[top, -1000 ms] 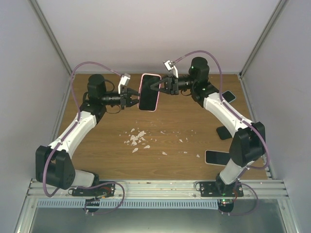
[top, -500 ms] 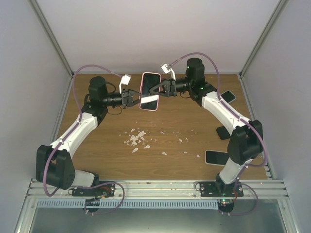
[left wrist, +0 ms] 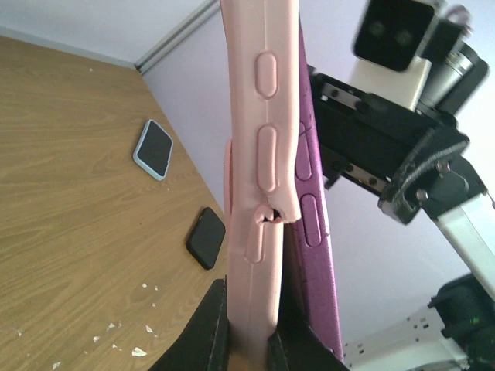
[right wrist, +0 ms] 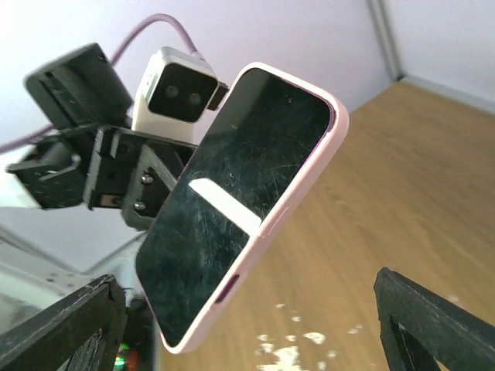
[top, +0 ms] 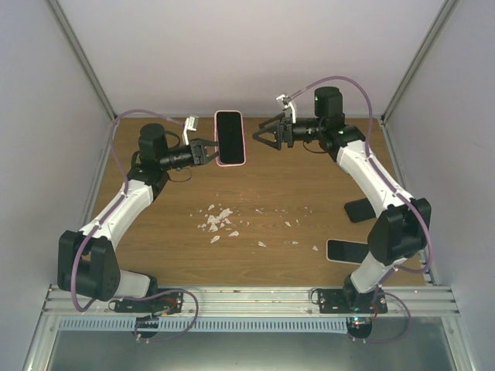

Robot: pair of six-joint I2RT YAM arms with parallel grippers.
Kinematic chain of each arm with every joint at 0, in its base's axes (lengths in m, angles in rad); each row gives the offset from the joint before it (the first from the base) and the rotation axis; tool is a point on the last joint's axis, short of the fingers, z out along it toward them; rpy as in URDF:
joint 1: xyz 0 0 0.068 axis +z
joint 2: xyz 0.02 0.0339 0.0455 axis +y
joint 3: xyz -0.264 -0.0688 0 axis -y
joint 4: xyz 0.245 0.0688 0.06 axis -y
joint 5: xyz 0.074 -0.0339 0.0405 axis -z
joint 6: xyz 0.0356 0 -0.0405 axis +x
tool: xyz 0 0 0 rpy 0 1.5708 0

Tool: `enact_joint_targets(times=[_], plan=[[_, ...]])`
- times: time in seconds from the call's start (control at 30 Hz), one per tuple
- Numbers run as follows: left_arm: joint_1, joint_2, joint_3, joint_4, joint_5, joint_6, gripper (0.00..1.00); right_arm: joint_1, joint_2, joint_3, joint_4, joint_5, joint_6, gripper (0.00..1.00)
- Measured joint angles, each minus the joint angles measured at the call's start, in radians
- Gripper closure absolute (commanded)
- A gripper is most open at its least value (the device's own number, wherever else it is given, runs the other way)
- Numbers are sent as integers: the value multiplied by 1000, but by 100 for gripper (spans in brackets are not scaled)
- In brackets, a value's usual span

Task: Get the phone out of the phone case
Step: Remove the phone case from the phone.

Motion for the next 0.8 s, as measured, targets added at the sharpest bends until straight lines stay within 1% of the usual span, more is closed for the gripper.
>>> enact_joint_targets(times=[0.03,0.07,0.1,0.13,0.23,0.33,0.47,0.6,0.8], plan=[[1,0,0,-1,-3,-5,100,4,-11,1,-21,36,-36,13],[3,2,0,-3,-10,-21,100,14,-34,1,-57,107,-100,13],[6,3,0,-4,-18,-41,100,16,-37,1,-61,113,-106,13],[8,5,0,-7,-26,-59,100,28,-51,0,-73,162,-147,13],[20,14,-2,-21,-48,-111,100,83,-108,-20,-92,327,-271,15],[31,21,-17,-19,-54,-165,100,151,-151,-35,-106,458,-371,17],[39,43,-39,-17,-55,-240,100,232,-156,-36,-108,615,-478,18],[41,69,-46,-14,-55,-300,100,334,-145,-37,-109,813,-591,18],[51,76,-66,23,-55,-374,100,444,-119,-37,-103,995,-692,21]])
